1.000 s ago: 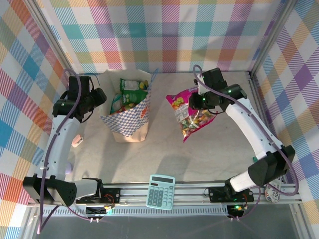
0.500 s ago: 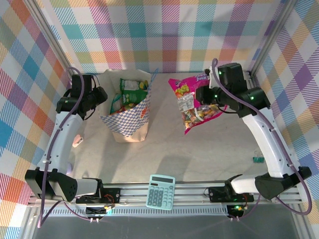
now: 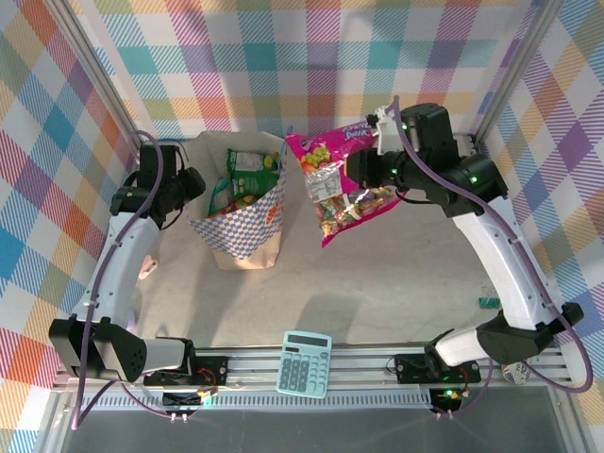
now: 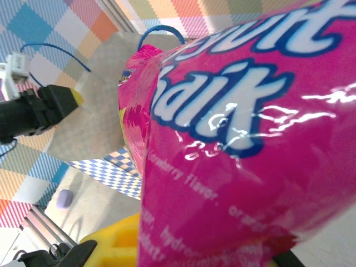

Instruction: Place the snacks into the paper bag

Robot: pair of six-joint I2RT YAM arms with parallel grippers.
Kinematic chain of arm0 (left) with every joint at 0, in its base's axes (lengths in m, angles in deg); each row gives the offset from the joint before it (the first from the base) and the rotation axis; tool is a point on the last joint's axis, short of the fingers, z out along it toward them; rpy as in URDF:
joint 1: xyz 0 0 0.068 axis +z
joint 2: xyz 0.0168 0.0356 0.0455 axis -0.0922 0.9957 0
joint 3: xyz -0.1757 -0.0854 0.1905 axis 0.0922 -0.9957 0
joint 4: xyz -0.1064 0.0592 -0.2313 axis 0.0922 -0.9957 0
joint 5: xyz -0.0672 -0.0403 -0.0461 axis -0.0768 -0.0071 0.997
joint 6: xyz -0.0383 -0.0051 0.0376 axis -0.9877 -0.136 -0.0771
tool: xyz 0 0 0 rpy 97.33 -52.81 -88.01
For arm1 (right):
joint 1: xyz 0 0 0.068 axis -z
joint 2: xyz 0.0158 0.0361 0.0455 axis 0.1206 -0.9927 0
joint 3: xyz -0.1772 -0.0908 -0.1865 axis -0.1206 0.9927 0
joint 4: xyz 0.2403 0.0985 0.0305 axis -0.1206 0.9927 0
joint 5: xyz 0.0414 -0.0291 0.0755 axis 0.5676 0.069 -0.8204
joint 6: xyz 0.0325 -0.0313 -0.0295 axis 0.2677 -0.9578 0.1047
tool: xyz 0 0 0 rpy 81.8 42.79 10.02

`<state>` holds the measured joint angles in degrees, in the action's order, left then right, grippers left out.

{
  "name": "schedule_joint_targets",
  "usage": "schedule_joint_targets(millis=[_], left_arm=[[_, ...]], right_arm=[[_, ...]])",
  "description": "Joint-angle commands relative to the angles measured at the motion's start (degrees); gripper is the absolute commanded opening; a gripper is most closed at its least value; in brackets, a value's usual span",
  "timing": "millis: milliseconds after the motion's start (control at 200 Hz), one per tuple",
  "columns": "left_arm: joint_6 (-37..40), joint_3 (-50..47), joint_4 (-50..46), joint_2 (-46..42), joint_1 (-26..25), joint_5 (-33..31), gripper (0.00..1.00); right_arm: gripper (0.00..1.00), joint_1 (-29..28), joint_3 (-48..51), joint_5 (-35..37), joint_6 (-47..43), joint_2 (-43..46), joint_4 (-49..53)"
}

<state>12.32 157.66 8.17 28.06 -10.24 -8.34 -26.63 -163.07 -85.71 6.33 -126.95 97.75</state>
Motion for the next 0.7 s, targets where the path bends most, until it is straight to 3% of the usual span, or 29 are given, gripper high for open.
schedule_joint_targets(millis=[0, 400, 695], left_arm=[[-0.3, -0.5, 0.9, -1.8, 0.5, 0.5, 0.45], [0.3, -2.1, 1.7, -3.0, 1.0, 0.9, 0.46], [0.3, -2.6, 1.6, -3.2, 2.0, 1.3, 0.43]], right_arm=[[0.0, -1.8, -5.9, -1.4, 0.8, -1.1, -8.7], [0.0, -8.2, -17.5, -1.3, 1.1, -7.7, -9.0], [0.0, -9.3, -20.6, -1.8, 3.9, -11.4, -14.3]])
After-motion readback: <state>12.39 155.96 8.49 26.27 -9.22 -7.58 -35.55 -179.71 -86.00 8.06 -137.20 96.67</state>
